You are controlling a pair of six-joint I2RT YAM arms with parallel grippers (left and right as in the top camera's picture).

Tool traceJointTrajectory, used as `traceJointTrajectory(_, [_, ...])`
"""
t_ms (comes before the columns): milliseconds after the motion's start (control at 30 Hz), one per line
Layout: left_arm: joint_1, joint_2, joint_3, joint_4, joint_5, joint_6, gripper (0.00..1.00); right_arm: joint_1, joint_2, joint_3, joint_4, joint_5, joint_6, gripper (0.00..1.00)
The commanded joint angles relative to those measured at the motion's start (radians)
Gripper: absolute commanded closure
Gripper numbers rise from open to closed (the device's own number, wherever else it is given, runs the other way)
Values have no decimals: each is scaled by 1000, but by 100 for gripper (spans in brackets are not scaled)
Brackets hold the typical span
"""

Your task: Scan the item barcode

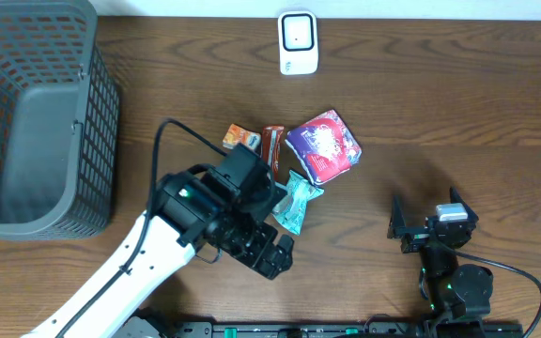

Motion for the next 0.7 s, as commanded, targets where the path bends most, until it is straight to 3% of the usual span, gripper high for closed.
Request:
traceJointTrajectory(0, [-34, 3, -13, 17, -9, -13, 2, -6, 2, -2, -4, 1, -8, 1])
traceJointTrajectory(133, [-48, 10, -13, 32, -16, -17, 2, -6, 2, -2, -4, 1, -8, 1])
traceJointTrajectory(300, [-48, 27, -13, 32, -222, -179, 2, -6, 2, -2, -4, 1, -8, 1])
traceJointTrajectory(500, [-48, 34, -13, 35, -382, -267, 2, -6, 2, -2, -4, 1, -8, 1])
traceJointTrajectory(667, [-30, 34, -13, 35, -609, -481, 2, -6, 2, -2, -4, 1, -8, 1])
